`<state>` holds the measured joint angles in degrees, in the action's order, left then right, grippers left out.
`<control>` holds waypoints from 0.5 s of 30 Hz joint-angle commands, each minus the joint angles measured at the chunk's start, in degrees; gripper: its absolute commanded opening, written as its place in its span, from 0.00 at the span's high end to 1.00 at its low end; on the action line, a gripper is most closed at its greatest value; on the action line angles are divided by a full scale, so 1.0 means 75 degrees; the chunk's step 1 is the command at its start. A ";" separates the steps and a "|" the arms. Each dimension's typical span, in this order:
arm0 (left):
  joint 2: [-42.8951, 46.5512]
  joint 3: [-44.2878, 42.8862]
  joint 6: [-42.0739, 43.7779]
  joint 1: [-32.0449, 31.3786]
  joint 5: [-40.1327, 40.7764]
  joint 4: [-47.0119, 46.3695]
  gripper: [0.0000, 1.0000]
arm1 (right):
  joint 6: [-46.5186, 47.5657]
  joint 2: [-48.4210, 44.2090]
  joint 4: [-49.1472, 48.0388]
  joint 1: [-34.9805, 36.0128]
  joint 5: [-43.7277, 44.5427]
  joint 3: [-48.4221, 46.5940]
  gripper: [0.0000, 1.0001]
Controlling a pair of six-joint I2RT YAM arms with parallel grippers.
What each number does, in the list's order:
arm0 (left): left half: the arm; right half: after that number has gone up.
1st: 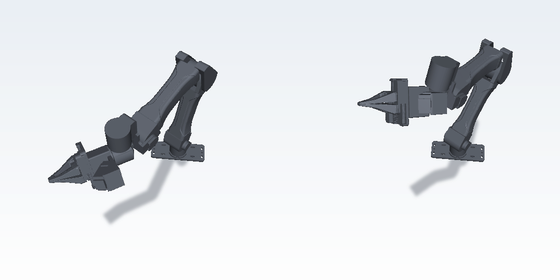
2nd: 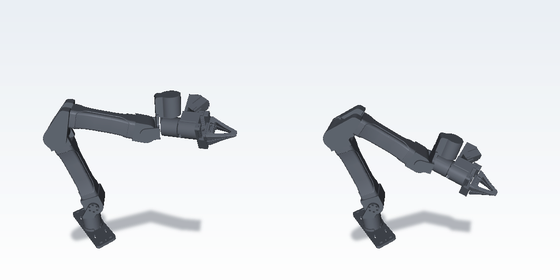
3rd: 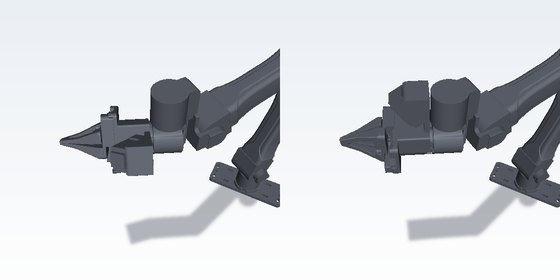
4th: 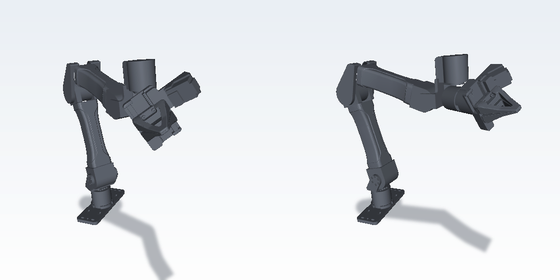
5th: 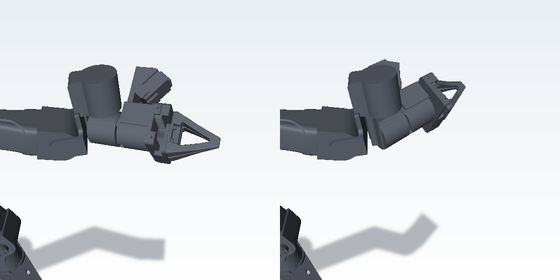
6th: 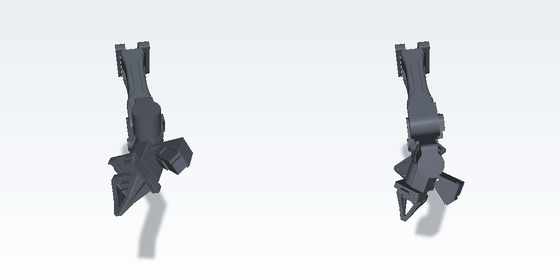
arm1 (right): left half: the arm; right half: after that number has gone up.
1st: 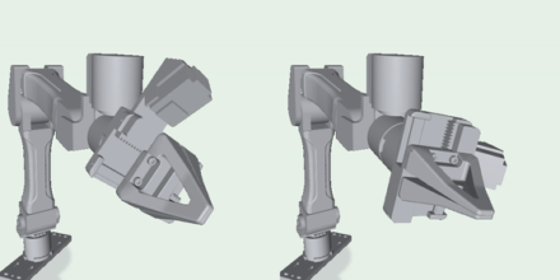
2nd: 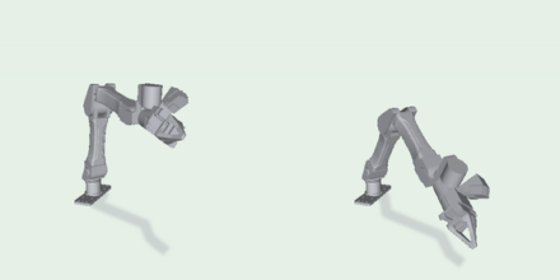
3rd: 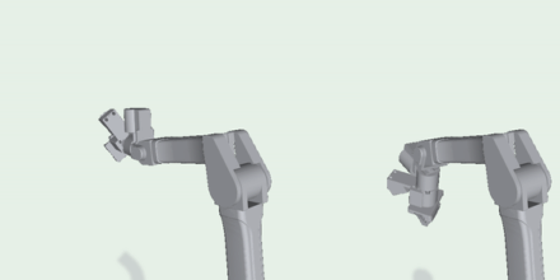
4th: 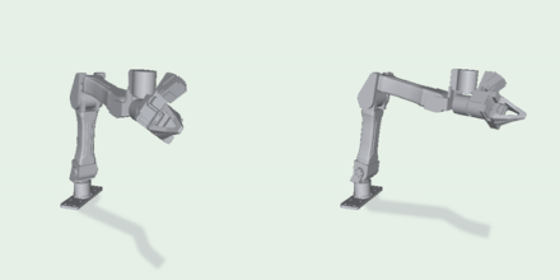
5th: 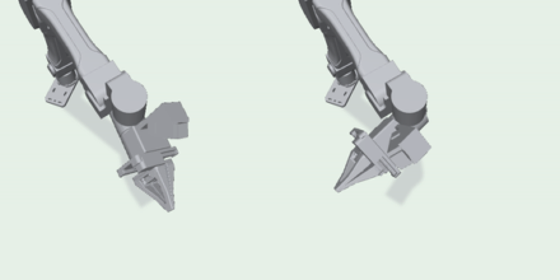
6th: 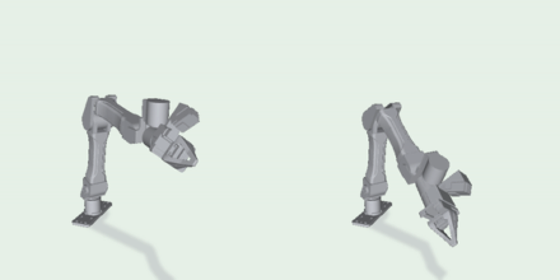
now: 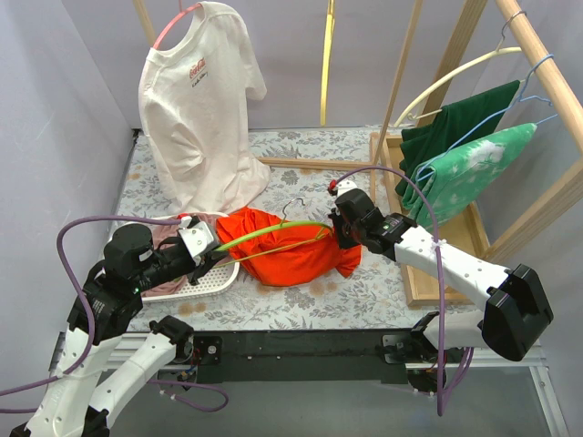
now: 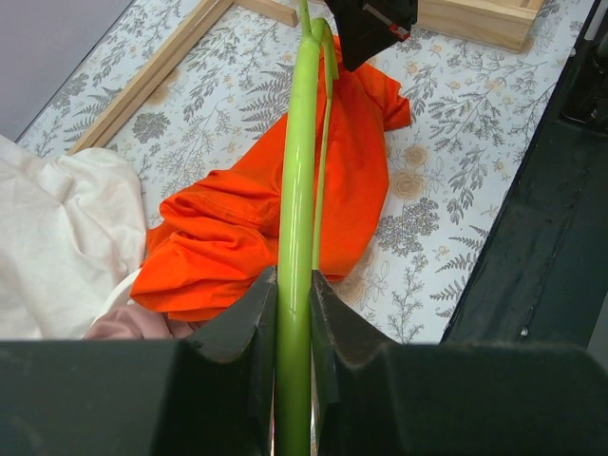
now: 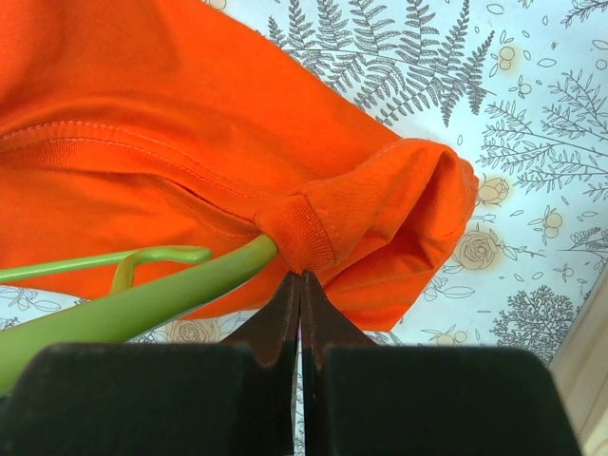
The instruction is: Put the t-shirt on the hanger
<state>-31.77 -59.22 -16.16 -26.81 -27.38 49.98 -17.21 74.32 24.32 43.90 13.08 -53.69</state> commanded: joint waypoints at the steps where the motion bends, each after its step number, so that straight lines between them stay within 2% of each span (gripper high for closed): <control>1: 0.0064 -0.0015 0.0151 -0.0012 0.0018 -0.0347 1.00 | -0.0178 -0.0160 0.0004 0.0006 -0.0045 -0.0001 0.99; 15: 0.0017 -0.0037 0.0058 -0.0012 -0.0241 -0.0429 1.00 | -0.0201 -0.0066 0.0191 0.0018 0.0236 0.0057 0.99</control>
<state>-31.77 -59.20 -15.99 -26.81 -28.10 49.87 -18.22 74.32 24.40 43.90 13.52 -53.52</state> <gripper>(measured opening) 0.137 0.023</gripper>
